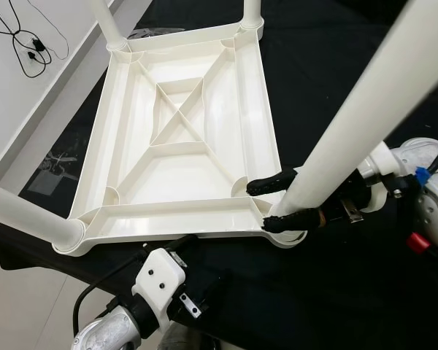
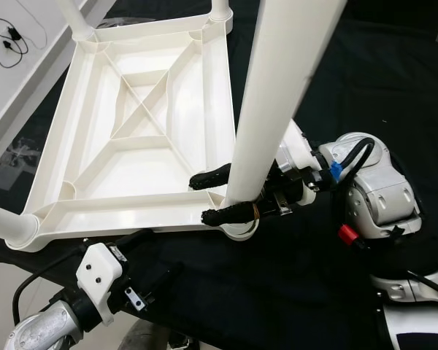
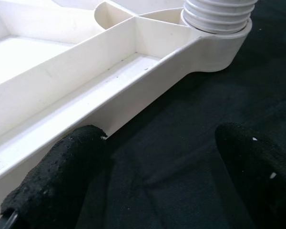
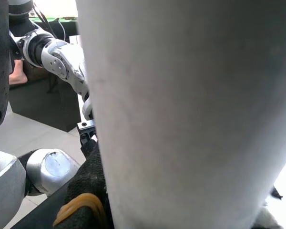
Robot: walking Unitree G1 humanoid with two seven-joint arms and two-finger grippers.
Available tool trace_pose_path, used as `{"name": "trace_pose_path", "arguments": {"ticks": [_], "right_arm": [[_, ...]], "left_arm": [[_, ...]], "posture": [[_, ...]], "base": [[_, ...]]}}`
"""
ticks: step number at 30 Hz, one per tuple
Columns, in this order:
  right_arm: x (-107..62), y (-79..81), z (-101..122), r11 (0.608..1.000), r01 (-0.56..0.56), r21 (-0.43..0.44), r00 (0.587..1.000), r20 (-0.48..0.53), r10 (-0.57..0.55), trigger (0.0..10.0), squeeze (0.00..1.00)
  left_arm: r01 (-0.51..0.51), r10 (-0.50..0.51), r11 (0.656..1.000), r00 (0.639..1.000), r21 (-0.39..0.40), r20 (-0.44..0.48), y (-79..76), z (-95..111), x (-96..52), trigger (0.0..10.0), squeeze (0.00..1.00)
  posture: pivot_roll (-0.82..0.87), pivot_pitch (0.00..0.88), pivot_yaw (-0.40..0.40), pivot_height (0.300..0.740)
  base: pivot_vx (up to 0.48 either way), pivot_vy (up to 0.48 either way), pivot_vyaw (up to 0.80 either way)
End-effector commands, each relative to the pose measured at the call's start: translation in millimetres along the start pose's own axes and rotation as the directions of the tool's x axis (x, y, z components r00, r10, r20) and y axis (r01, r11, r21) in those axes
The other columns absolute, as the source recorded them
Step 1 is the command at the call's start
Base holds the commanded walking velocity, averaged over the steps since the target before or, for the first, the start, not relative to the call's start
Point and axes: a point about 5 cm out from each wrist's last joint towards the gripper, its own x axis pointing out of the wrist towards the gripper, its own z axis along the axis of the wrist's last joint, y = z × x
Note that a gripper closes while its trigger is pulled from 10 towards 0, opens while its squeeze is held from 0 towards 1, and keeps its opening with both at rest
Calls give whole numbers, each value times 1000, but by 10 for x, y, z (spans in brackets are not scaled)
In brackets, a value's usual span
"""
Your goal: Building children table
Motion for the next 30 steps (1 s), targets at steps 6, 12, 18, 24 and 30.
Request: {"name": "trace_pose_path", "arguments": {"ticks": [6,12,18,24,30], "right_arm": [[48,57,-96,995,-84,51,995,-40,86,10000,0],[63,72,-107,994,-96,52,994,-45,99,10000,0],[114,73,-161,994,-99,54,994,-45,102,10000,0],[257,10,-273,998,11,61,998,-63,-7,10000,0],[291,-13,-327,986,140,91,988,-78,-133,10000,0]], "left_arm": [[9,-9,1000,1000,-16,-17,-17,-58,-25,10000,0],[15,-16,1000,1000,-15,-17,-5,-65,-17,10000,0],[20,-20,1000,1000,-14,-17,-4,-66,-20,10000,0],[16,-17,1000,1000,-16,-15,-7,-57,-22,10000,0],[17,-17,1000,1000,-20,-12,-13,-56,-22,10000,0]], "posture": [[33,328,106,740],[32,328,112,740],[35,332,114,740],[29,345,109,740],[25,349,110,740]], "base": [[0,0,0],[0,0,0],[0,0,0],[0,0,0],[0,0,0]]}}
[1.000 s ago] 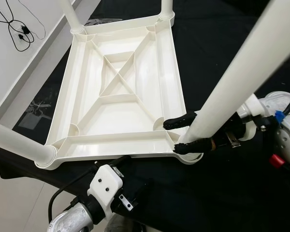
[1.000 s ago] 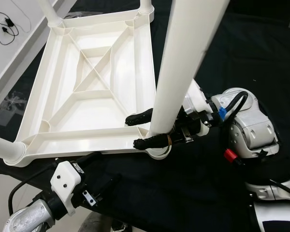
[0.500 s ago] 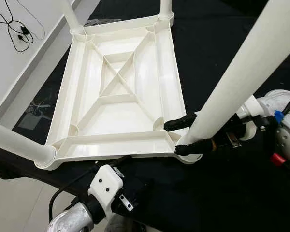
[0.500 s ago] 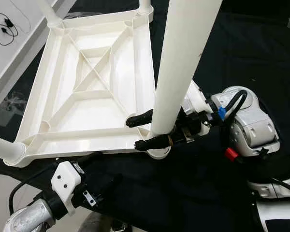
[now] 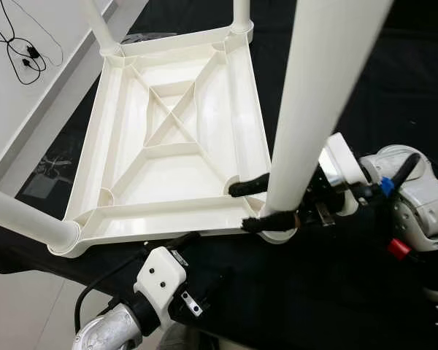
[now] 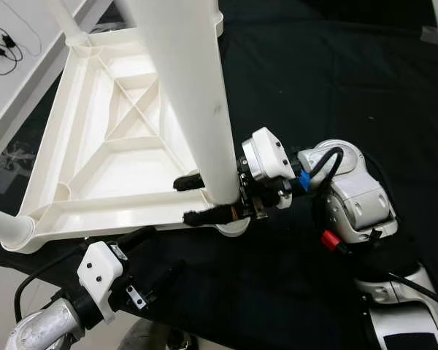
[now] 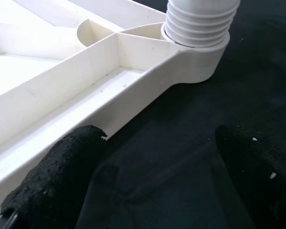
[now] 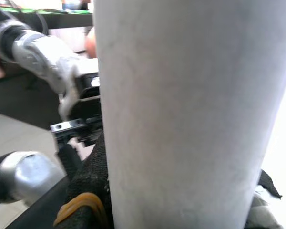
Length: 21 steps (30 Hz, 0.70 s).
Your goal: Building children table
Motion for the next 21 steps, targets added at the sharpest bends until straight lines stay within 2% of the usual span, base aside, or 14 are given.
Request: {"name": "trace_pose_path", "arguments": {"ticks": [1,6,10,13,16,17,18,21], "right_arm": [[57,42,-233,993,66,100,996,-74,-58,10000,0],[80,19,-308,970,209,126,975,-98,-197,10000,0],[71,4,-327,956,261,133,963,-100,-249,10000,0],[37,-7,-376,915,370,163,927,-129,-352,10000,0],[23,-38,-417,880,439,181,896,-161,-414,10000,0],[23,-38,-417,880,439,181,896,-161,-414,10000,0],[13,-78,-442,855,483,188,873,-180,-453,10000,0],[-4,-121,-442,828,521,205,852,-177,-493,10000,0]], "left_arm": [[0,0,1000,1000,-23,-28,-10,-66,-38,10000,0],[3,-4,1000,1000,-27,-27,-13,-68,-37,10000,0],[4,-5,1000,1000,-28,-26,-13,-68,-38,10000,0],[4,-5,1000,1000,-29,-26,-10,-67,-39,10000,0],[6,-7,1000,1000,-31,-26,-10,-66,-37,10000,0],[6,-7,1000,1000,-31,-26,-10,-66,-37,10000,0],[8,-9,999,1000,-33,-25,-10,-66,-33,10000,0],[9,-9,999,1000,-34,-24,-17,-62,-30,10000,0]], "posture": [[24,350,110,740],[18,351,113,740],[14,349,115,740],[10,351,119,740],[8,350,120,740],[8,350,120,740],[7,353,121,740],[9,352,117,740]], "base": [[0,0,0],[0,0,0],[0,0,0],[0,0,0],[0,0,0],[0,0,0],[0,0,0],[0,0,0]]}}
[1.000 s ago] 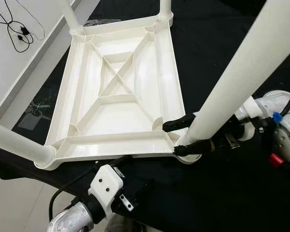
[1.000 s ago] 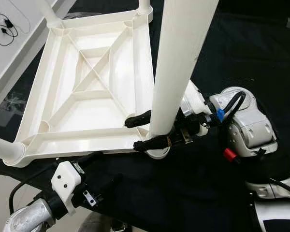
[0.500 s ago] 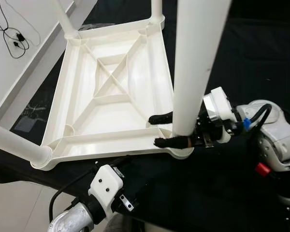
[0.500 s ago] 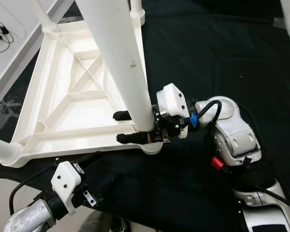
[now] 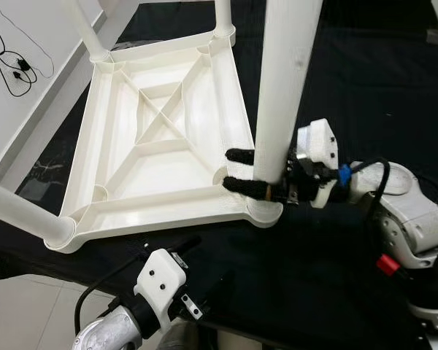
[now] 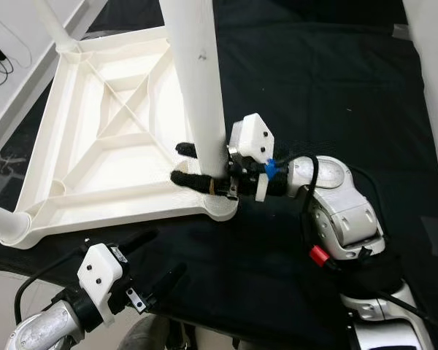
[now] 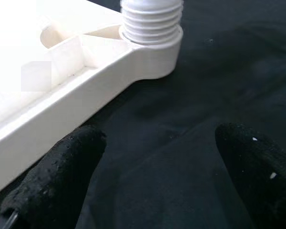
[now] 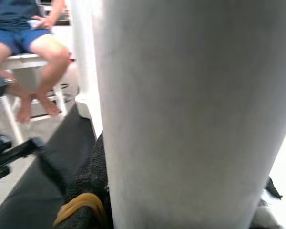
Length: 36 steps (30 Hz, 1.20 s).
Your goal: Building children table
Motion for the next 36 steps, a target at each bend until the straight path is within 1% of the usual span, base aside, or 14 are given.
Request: {"name": "trace_pose_path", "arguments": {"ticks": [1,8,13,17,19,22,23,24,26,28,29,31,33,36], "right_arm": [[-74,-87,-309,985,135,108,983,-137,-119,10000,0],[-66,-86,-323,977,180,114,974,-157,-161,10000,0],[-71,-119,-434,930,345,127,923,-225,-311,10000,0],[-66,-109,-449,921,366,130,915,-232,-331,10000,0],[-50,-58,-491,897,424,124,888,-249,-386,10000,0],[-50,-58,-491,897,424,124,888,-249,-386,10000,0],[-46,-28,-516,879,459,130,872,-255,-418,10000,0],[-46,-28,-516,879,459,130,872,-255,-418,10000,0],[-24,77,-580,800,588,116,790,-295,-538,10000,0],[17,166,-610,740,666,89,723,-318,-613,10000,0],[17,166,-610,740,666,89,723,-318,-613,10000,0],[79,246,-636,702,708,80,682,-334,-650,10000,0],[95,267,-642,690,719,78,670,-339,-660,10000,0],[182,308,-639,641,762,89,628,-344,-698,10000,0]], "left_arm": [[-2,1,1000,1000,-29,-28,-11,-64,-33,10000,0],[-7,6,1000,1000,-30,-27,-15,-61,-40,10000,0],[-5,4,999,1000,-33,-27,-21,-58,-45,10000,0],[-5,4,999,1000,-33,-27,-22,-58,-45,10000,0],[-6,5,999,1000,-34,-27,-22,-60,-46,10000,0],[-6,5,999,1000,-34,-27,-22,-60,-46,10000,0],[-6,5,999,1000,-34,-27,-22,-61,-45,10000,0],[-6,5,999,1000,-34,-27,-22,-61,-45,10000,0],[-10,9,999,1000,-32,-27,-17,-66,-46,10000,0],[-11,10,999,1000,-32,-27,-13,-69,-45,10000,0],[-11,10,999,1000,-32,-27,-13,-69,-45,10000,0],[-9,8,999,1000,-33,-27,-9,-71,-45,10000,0],[-9,8,999,1000,-33,-27,-9,-72,-46,10000,0],[-9,8,999,1000,-32,-29,-12,-76,-46,10000,0]], "posture": [[9,352,117,740],[7,356,116,740],[6,358,116,740],[7,357,115,740],[1,358,110,740],[1,358,110,740],[1,358,105,740],[1,358,105,740],[-5,357,104,740],[-6,357,104,740],[-6,357,104,740],[-7,356,106,740],[-7,356,106,740],[-1,353,106,740]], "base": [[0,0,0],[0,0,0],[0,0,0],[0,0,0],[0,0,0],[0,0,0],[0,0,0],[0,0,0],[0,0,0],[0,0,0],[0,0,0],[0,0,0],[0,0,0],[0,0,0]]}}
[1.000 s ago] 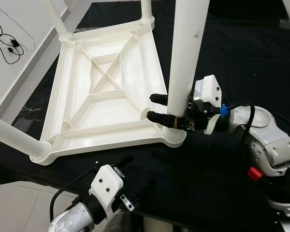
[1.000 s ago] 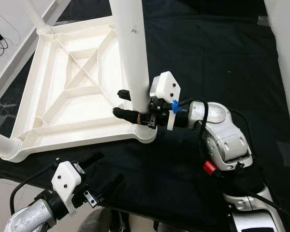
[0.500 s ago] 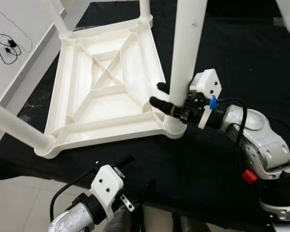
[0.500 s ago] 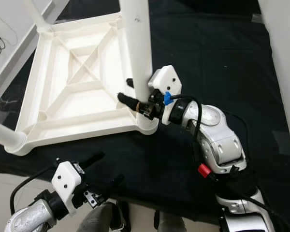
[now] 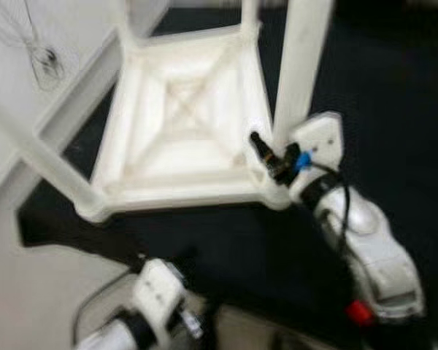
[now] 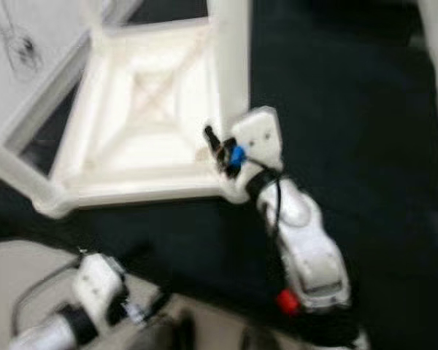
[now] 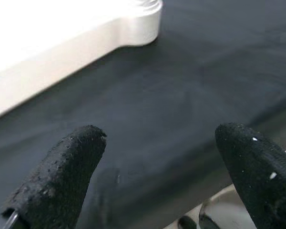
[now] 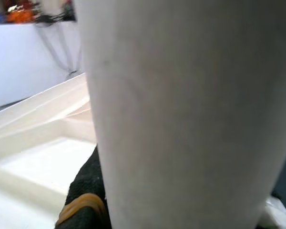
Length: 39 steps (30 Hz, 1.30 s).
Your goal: Building children table
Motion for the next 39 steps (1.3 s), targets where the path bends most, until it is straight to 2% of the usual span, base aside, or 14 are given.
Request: {"name": "trace_pose_path", "arguments": {"ticks": [1,8,18,19,23,24,25,27,28,29,30,35,38,39], "right_arm": [[-64,91,-570,998,40,43,949,-315,-24,10000,0],[-29,122,-517,995,92,42,955,-287,-77,10000,0],[18,157,-416,994,82,66,972,-224,-65,10000,0],[29,156,-369,994,71,80,980,-191,-55,10000,1000],[52,164,-275,991,40,124,992,-121,-25,10000,1000],[74,180,-174,987,-20,159,999,-47,28,10000,1000],[82,186,-129,985,-52,166,998,-14,55,10000,675],[88,183,-80,979,-98,177,995,18,96,10000,675],[92,173,-29,974,-145,174,989,50,138,10000,0],[92,173,-29,974,-145,174,989,50,138,10000,0],[88,131,53,942,-288,171,957,95,276,10000,0],[65,24,124,892,-426,150,903,139,407,10000,0],[9,-124,191,792,-607,68,790,165,591,10000,0],[9,-124,191,792,-607,68,790,165,591,10000,0]], "left_arm": [[0,-1,1000,1000,-15,-24,-6,-49,-32,10000,0],[-1,1,1000,1000,-16,-22,-10,-51,-26,10000,0],[-3,2,1000,1000,-18,-18,-7,-54,-14,10000,0],[-4,3,1000,1000,-18,-17,-7,-53,-13,10000,0],[-5,5,1000,1000,-18,-15,-8,-50,-11,10000,0],[-7,7,1000,1000,-17,-15,-7,-49,-9,10000,0],[-8,8,1000,1000,-16,-15,-6,-49,-8,10000,0],[-8,8,1000,1000,-16,-15,-6,-50,-7,10000,0],[-8,8,1000,1000,-16,-14,-6,-50,-6,10000,0],[-8,8,1000,1000,-16,-14,-6,-50,-6,10000,0],[-7,7,1000,1000,-17,-13,-8,-50,1,10000,0],[-6,6,1000,1000,-18,-11,-14,-51,14,10000,0],[-8,7,1000,1000,-18,-8,-20,-51,25,10000,0],[-8,7,1000,1000,-18,-8,-20,-51,25,10000,0]], "posture": [[-1,352,106,740],[-3,350,102,740],[-7,347,101,740],[-7,345,98,740],[-6,344,100,740],[-6,342,101,740],[-6,342,101,740],[-7,341,101,740],[-7,340,101,740],[-7,340,101,740],[-8,337,99,740],[-7,333,97,740],[-7,328,91,740],[-7,328,91,740]], "base": [[0,0,0],[0,0,0],[0,0,0],[0,0,0],[0,0,0],[0,0,0],[0,0,0],[0,0,0],[0,0,0],[0,0,0],[0,0,0],[0,0,0],[0,0,0],[0,0,0]]}}
